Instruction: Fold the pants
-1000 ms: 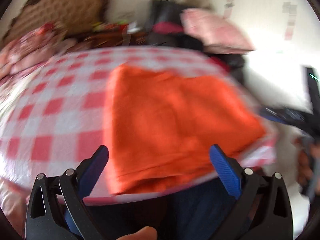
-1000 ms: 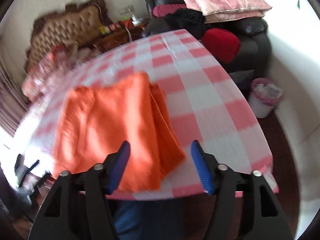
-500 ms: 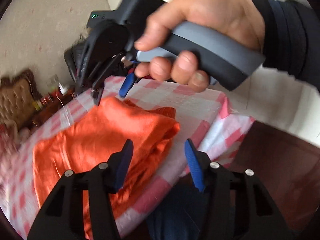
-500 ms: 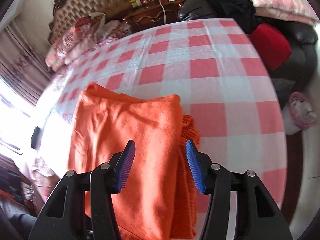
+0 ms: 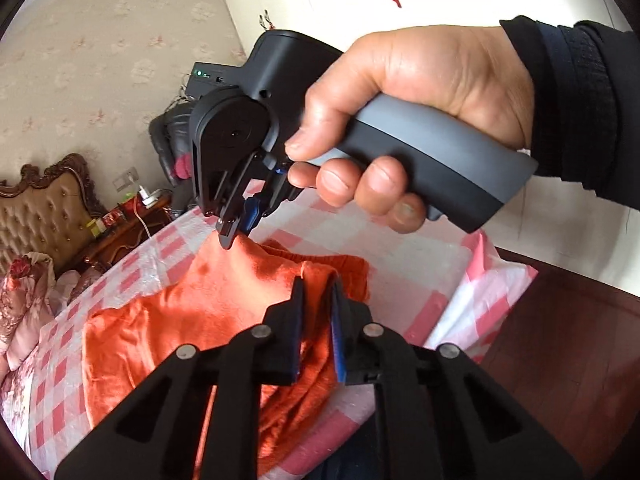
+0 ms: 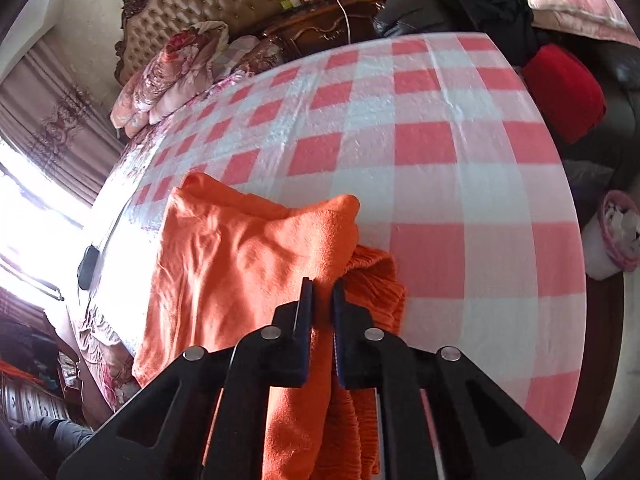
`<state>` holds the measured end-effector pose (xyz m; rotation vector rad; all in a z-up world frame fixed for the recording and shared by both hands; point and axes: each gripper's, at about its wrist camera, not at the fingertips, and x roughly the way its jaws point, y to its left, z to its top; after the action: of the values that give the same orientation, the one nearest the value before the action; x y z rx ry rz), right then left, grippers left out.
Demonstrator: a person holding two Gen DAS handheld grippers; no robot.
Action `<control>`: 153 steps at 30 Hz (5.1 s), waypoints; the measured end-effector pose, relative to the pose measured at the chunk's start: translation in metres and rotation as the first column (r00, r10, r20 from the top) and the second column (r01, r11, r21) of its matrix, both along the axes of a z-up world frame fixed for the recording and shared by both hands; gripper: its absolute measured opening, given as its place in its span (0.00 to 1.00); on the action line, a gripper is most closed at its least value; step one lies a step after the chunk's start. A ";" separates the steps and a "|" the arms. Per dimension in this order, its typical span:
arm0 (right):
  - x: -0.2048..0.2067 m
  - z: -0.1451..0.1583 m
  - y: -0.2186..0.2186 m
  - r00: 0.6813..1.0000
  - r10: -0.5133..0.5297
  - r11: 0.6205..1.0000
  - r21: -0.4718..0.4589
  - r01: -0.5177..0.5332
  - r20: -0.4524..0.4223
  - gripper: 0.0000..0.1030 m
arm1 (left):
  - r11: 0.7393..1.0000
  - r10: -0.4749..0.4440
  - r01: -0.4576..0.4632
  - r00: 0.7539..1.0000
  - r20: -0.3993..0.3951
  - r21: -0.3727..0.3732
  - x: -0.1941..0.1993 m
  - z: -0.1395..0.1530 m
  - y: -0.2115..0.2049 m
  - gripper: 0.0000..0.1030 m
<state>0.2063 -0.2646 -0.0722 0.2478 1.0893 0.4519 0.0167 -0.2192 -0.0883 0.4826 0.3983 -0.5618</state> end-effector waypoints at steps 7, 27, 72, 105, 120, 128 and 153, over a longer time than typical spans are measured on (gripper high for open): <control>0.006 0.011 -0.003 1.000 -0.014 1.000 0.004 0.014 0.021 0.09 | 0.999 0.008 -0.008 1.000 0.012 -0.031 0.001 0.020 -0.003 0.11; -0.094 -0.070 -0.078 0.943 -0.288 0.906 0.271 0.324 -0.166 0.03 | 0.996 0.066 -0.064 0.997 0.027 -0.066 0.007 0.028 -0.001 0.10; -0.044 -0.021 0.034 0.967 -0.088 0.890 -0.418 0.184 0.239 0.06 | 0.904 0.324 -0.409 0.847 -0.421 -0.127 0.054 -0.023 0.107 0.41; -0.192 0.019 0.066 0.894 -0.329 0.822 -0.373 0.430 0.305 0.51 | 0.838 0.485 -0.545 0.751 -0.448 -0.005 0.039 0.015 0.177 0.98; -0.249 0.060 0.064 0.850 -0.371 0.785 -0.362 0.502 0.374 0.83 | 0.845 0.391 -0.505 0.809 -0.439 -0.175 -0.024 0.088 0.165 0.98; -0.247 0.056 0.062 0.852 -0.378 0.785 -0.363 0.502 0.362 0.84 | 0.837 0.410 -0.522 0.798 -0.441 -0.167 -0.022 0.086 0.168 0.98; -0.246 0.052 0.062 0.857 -0.375 0.789 -0.364 0.495 0.353 0.84 | 0.842 0.403 -0.514 0.801 -0.444 -0.165 -0.023 0.085 0.168 0.98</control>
<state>-0.0400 -0.2031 -0.0202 0.0268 0.8070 -0.1914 -0.0064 -0.0515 -0.0035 -0.0197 0.7881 -0.2197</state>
